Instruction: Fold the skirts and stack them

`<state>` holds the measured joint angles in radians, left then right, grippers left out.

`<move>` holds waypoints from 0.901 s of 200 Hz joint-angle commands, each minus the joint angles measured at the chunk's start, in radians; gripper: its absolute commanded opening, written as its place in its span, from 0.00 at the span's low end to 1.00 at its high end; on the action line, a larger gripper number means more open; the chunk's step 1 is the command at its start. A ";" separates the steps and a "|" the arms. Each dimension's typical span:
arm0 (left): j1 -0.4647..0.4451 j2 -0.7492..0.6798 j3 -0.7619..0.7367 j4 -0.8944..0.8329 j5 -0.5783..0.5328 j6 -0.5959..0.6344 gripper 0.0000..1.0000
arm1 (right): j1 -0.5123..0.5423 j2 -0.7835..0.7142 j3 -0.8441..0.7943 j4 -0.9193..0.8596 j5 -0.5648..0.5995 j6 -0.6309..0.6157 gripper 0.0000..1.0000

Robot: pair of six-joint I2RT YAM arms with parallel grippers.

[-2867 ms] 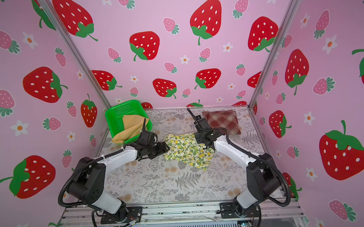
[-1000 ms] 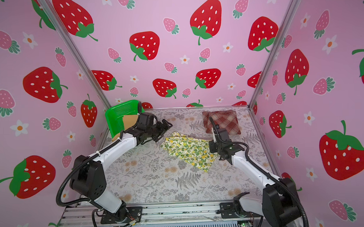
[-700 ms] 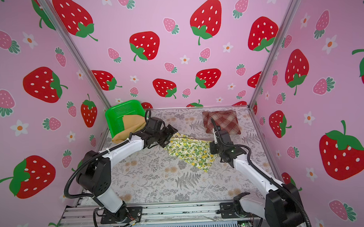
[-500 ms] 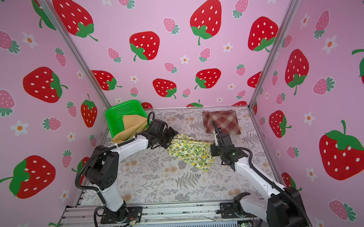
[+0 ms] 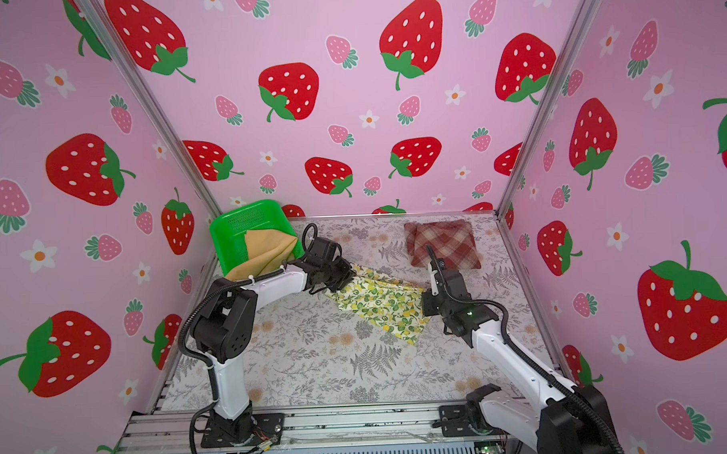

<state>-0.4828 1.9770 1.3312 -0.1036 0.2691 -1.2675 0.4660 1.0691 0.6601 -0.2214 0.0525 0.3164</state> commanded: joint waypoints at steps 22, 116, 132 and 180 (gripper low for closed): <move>0.022 -0.094 0.009 -0.024 0.025 0.031 0.00 | 0.007 -0.047 0.029 0.003 -0.115 -0.023 0.14; 0.073 -0.609 0.107 -0.391 -0.100 0.247 0.00 | 0.193 -0.104 0.316 -0.105 -0.252 -0.044 0.14; 0.074 -0.675 0.161 -0.465 -0.112 0.278 0.00 | 0.257 -0.104 0.368 -0.126 -0.266 -0.024 0.14; 0.071 -0.777 0.258 -0.555 -0.119 0.295 0.00 | 0.307 -0.151 0.367 -0.036 -0.322 0.080 0.16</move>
<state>-0.4103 1.2060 1.5185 -0.5713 0.1734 -1.0080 0.7700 0.9508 1.0313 -0.3069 -0.2310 0.3328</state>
